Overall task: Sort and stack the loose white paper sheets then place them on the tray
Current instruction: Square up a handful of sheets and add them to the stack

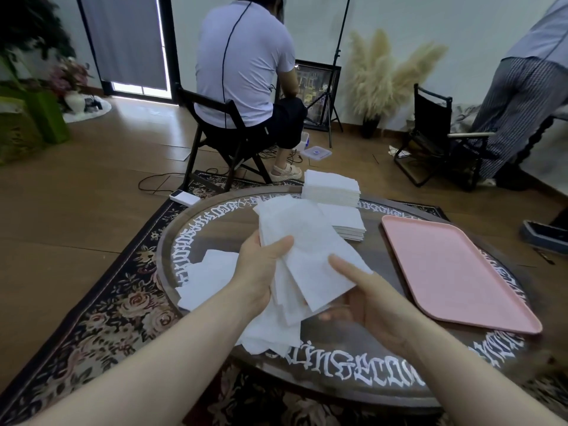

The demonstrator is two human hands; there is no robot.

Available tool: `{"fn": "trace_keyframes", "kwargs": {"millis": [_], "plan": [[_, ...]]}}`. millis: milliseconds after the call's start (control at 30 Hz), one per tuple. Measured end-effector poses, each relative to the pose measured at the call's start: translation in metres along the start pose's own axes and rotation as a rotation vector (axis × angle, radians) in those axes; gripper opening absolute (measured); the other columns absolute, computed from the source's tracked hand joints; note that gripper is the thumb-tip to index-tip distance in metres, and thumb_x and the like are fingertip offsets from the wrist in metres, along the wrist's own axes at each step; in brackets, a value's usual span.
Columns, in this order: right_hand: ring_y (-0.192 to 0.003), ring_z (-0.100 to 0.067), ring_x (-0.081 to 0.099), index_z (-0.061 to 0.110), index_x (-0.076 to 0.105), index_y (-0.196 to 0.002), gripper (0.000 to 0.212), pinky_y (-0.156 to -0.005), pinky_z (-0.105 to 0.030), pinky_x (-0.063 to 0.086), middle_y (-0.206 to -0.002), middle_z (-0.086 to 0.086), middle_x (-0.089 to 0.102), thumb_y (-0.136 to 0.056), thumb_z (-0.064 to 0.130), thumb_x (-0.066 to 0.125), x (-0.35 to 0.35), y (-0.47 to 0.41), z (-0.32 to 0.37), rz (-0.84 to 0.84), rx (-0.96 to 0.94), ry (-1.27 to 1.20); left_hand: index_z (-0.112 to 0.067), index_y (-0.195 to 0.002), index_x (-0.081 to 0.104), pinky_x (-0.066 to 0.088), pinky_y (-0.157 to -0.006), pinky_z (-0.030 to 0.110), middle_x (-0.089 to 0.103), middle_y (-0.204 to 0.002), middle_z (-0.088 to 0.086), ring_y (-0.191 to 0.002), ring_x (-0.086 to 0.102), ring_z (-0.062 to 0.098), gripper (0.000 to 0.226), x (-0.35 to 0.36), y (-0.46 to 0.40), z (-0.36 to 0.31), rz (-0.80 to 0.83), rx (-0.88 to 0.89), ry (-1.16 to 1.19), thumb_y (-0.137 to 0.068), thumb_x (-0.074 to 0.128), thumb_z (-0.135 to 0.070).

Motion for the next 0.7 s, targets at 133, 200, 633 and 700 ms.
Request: {"fn": "trace_keyframes", "kwargs": {"millis": [133, 200, 633, 700], "plan": [[-0.079, -0.017, 0.071, 0.014, 0.07, -0.114, 0.052, -0.071, -0.031, 0.055, -0.097, -0.008, 0.076, -0.079, 0.05, 0.059, -0.02, 0.002, 0.019, -0.04, -0.016, 0.13, -0.01, -0.1, 0.066, 0.061, -0.071, 0.036, 0.077, -0.085, 0.005, -0.072, 0.073, 0.021, 0.019, 0.006, -0.001, -0.007, 0.128, -0.01, -0.128, -0.088, 0.062, 0.005], [-0.084, -0.017, 0.071, 0.013, 0.068, -0.117, 0.061, -0.069, -0.028, 0.053, -0.101, -0.007, 0.076, -0.072, 0.053, 0.066, -0.036, 0.002, 0.027, -0.19, -0.081, 0.267, -0.008, -0.105, 0.067, 0.061, -0.072, 0.036, 0.077, -0.091, 0.008, -0.076, 0.073, 0.023, 0.023, 0.011, 0.003, -0.006, 0.177, -0.016, -0.157, -0.087, 0.064, 0.005], [-0.109, -0.028, 0.069, 0.009, 0.065, -0.123, 0.058, -0.097, -0.046, 0.053, -0.118, -0.012, 0.072, -0.074, 0.04, 0.073, -0.026, -0.002, -0.016, -0.027, 0.223, -0.077, -0.003, -0.115, 0.064, 0.056, -0.088, 0.043, 0.073, -0.105, 0.013, -0.089, 0.07, 0.027, 0.022, 0.034, 0.015, -0.007, 0.278, -0.068, -0.075, -0.096, 0.057, -0.01], [-0.121, -0.033, 0.061, 0.011, 0.062, -0.13, 0.076, -0.11, -0.057, 0.038, -0.128, -0.013, 0.066, -0.067, 0.05, 0.081, -0.022, -0.001, -0.023, 0.045, 0.268, -0.136, -0.002, -0.118, 0.063, 0.058, -0.084, 0.042, 0.073, -0.106, 0.015, -0.088, 0.071, 0.027, 0.029, 0.036, 0.016, -0.007, 0.308, -0.091, 0.007, -0.09, 0.061, -0.011]]}}
Point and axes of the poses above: each hand's wrist, its own y-axis away from the middle knuckle, its own x-axis out of the palm, z = x × y, the point moved 9 cm from there along -y, towards the middle knuckle
